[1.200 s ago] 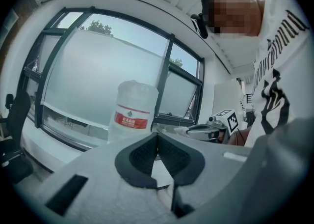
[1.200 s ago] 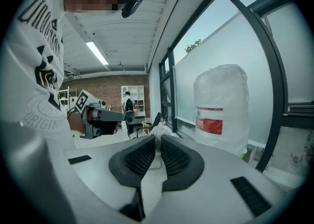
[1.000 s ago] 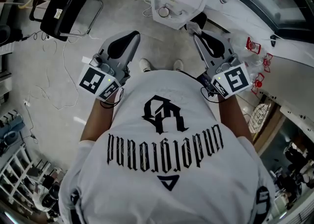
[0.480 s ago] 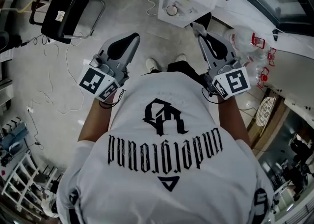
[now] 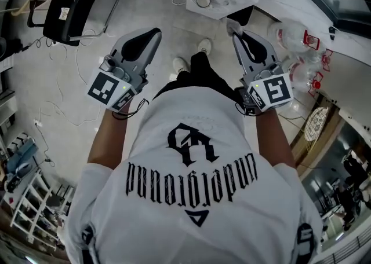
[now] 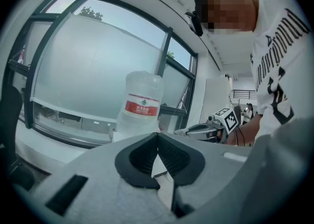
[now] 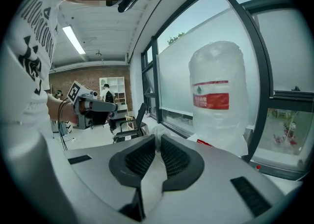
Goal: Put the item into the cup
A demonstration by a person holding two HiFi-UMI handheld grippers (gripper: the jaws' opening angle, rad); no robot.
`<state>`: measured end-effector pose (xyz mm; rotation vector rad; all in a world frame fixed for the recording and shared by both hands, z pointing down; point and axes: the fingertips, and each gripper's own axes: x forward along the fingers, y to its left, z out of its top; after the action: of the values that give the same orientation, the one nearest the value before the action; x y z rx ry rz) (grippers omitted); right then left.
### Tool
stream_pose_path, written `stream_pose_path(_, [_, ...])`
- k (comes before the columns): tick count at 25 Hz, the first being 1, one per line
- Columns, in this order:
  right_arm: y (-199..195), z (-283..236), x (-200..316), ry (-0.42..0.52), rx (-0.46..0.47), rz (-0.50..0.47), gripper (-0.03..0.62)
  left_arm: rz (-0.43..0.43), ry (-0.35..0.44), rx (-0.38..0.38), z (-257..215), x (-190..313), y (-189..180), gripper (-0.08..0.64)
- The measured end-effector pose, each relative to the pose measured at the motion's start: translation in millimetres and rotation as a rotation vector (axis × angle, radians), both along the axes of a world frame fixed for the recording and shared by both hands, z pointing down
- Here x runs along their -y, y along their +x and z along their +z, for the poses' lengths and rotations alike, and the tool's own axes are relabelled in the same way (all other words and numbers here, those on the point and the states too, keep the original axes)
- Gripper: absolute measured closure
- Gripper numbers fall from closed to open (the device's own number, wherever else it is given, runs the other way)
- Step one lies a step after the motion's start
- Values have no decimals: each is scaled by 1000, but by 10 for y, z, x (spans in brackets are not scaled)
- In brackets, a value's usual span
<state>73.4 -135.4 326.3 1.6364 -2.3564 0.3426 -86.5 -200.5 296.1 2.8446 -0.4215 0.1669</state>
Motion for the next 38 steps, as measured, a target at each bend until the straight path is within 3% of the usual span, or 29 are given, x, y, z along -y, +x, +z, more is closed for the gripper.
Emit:
stream_pose_path(10, [65,724,459,-95,13,-5,549,46,14,90,659,357,241,545])
stream_pose_path(16, [205,1335,604,-181,31,14,549,29,-1,145,1112,510,358,545])
stream_pose_path(24, [211,2026,845,-255,-11,-30,549,20,-33,148,1680,719,563,545])
stream_pose_path(38, [280,3014,1296,-343,9,19,549,31,-62,186,2525,1100,772,545])
